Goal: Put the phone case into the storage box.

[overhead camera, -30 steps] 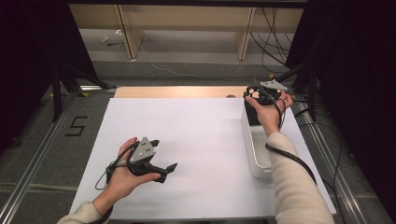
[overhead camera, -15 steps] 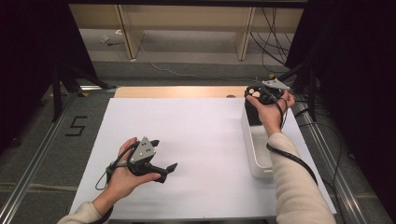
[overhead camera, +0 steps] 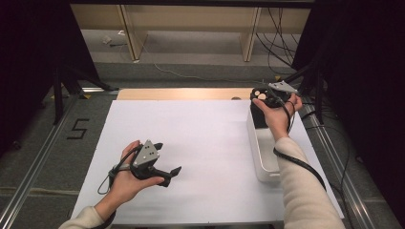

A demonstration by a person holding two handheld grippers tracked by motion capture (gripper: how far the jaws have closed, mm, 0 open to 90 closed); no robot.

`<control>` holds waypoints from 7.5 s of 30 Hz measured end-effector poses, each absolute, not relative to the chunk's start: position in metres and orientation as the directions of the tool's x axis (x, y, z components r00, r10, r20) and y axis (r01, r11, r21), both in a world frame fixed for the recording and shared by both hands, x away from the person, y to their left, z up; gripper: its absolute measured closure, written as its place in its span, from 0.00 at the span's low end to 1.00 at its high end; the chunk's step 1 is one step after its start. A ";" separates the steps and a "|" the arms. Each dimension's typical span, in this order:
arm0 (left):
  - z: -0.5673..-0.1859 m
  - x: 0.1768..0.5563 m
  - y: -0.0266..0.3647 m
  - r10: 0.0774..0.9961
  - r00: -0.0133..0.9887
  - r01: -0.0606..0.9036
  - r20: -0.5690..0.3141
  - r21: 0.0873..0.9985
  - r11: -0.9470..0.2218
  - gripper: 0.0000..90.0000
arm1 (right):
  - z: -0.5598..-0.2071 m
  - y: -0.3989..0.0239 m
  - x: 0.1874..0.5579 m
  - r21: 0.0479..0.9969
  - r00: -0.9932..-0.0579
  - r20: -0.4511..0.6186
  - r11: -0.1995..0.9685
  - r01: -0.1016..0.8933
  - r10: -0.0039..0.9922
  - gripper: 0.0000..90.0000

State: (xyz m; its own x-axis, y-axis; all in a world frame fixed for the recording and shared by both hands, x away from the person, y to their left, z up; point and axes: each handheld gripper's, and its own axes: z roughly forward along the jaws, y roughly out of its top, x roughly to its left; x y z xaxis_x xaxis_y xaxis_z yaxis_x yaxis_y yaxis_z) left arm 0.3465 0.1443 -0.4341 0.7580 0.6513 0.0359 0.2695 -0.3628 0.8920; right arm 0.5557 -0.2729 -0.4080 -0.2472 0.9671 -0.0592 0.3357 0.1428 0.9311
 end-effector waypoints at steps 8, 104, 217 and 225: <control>-0.434 0.346 0.144 0.652 0.757 0.270 0.035 0.892 -0.362 0.00 | -0.407 -0.272 0.554 0.933 -0.246 -0.058 0.140 0.331 0.967 0.01; -0.433 0.346 0.144 0.659 0.752 0.276 0.032 0.892 -0.357 0.00 | -0.391 -0.255 0.466 0.939 -0.428 -0.011 0.156 0.307 0.904 0.17; -0.431 0.344 0.148 0.666 0.745 0.279 0.028 0.894 -0.350 0.00 | -0.396 -0.229 0.363 0.942 -0.729 -0.046 0.273 0.196 0.683 0.18; -0.431 0.343 0.148 0.664 0.747 0.278 0.030 0.893 -0.354 0.00 | -0.396 -0.236 0.358 0.943 -0.724 -0.047 0.269 0.195 0.688 0.18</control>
